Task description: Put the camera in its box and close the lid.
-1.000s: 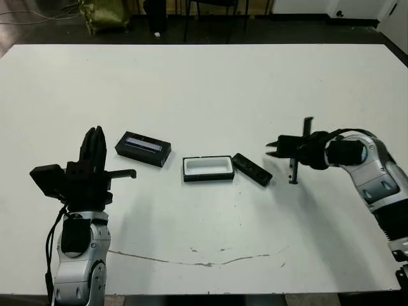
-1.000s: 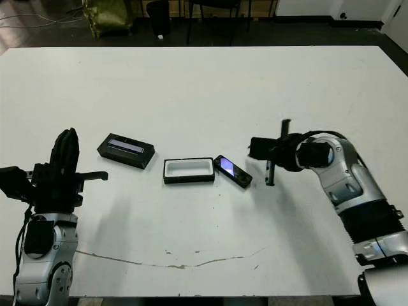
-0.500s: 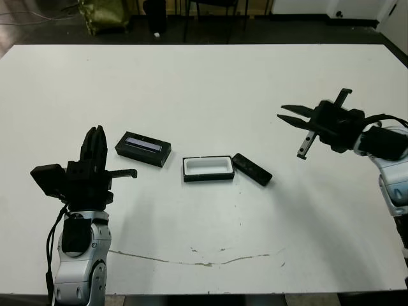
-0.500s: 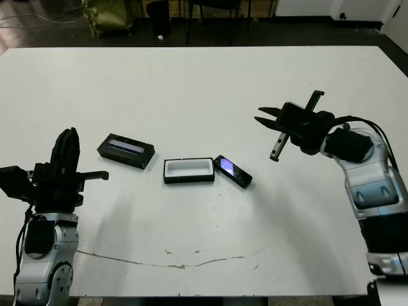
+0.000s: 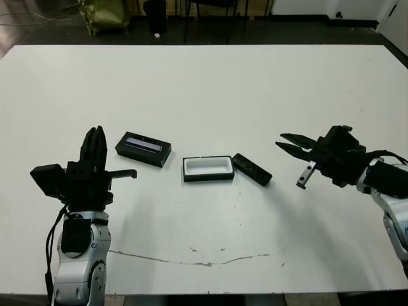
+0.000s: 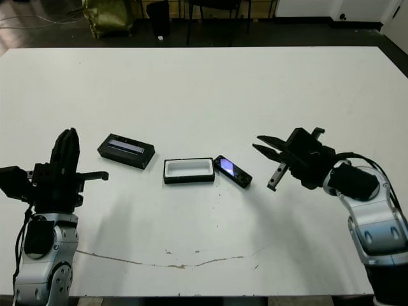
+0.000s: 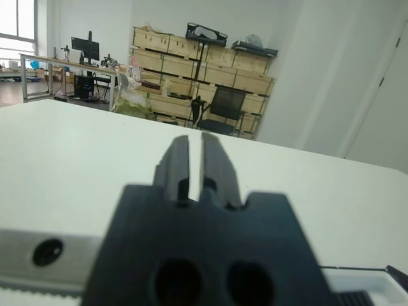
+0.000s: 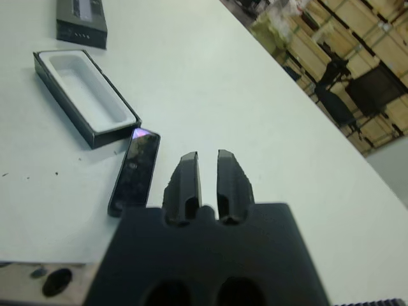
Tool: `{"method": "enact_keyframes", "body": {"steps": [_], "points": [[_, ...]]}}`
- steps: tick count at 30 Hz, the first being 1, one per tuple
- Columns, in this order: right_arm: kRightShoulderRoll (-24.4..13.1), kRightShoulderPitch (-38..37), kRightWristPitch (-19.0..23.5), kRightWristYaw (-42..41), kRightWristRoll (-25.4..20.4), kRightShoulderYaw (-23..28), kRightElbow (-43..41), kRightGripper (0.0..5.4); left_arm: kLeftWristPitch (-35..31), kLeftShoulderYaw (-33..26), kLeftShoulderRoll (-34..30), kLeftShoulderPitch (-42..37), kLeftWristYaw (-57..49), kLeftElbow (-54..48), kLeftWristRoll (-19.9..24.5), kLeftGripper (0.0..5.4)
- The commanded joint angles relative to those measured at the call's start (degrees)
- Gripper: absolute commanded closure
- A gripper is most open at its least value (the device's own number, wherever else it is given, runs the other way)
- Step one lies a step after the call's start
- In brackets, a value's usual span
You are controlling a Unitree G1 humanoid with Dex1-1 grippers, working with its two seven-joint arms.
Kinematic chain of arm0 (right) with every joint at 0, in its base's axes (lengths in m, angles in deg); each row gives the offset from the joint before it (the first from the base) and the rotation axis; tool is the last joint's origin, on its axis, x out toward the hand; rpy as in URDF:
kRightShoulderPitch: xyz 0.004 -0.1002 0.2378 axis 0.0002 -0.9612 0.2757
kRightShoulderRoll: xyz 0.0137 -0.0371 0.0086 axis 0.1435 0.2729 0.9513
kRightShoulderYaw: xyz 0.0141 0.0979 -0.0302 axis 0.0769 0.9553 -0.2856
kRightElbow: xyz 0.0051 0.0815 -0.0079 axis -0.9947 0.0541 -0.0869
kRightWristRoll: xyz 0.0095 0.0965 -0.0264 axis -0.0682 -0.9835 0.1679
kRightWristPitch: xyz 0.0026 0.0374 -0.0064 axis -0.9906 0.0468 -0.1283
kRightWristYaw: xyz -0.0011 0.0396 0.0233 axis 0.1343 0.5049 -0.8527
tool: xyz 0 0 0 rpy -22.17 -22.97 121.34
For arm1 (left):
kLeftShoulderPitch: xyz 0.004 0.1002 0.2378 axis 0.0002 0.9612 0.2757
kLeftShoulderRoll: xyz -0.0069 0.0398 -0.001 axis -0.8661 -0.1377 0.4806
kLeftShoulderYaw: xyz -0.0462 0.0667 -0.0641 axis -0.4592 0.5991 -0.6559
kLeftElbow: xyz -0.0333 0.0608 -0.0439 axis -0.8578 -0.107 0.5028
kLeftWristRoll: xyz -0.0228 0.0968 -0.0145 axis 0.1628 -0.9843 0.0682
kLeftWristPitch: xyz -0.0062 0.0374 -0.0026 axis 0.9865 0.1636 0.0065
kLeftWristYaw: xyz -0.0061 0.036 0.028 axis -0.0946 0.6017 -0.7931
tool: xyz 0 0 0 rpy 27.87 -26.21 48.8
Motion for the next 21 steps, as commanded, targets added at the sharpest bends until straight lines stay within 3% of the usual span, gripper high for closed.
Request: {"method": "enact_keyframes", "body": {"steps": [1,15,21], "points": [[0.64,-2.29,2.30,2.03,0.33,0.44,-1.24,4.79,-0.92,-0.25,-0.30,0.86,0.26,0.48,0.58,5.40],[2.86,-3.56,6.47,0.73,-5.73,0.04,-0.48,1.66,-0.63,-0.56,-0.51,1.16,0.26,0.51,0.17,5.40],[2.84,-3.27,8.98,1.05,-5.76,-0.83,-0.17,0.29,-0.75,-0.63,-0.56,1.17,0.50,0.54,0.48,5.40]]}}
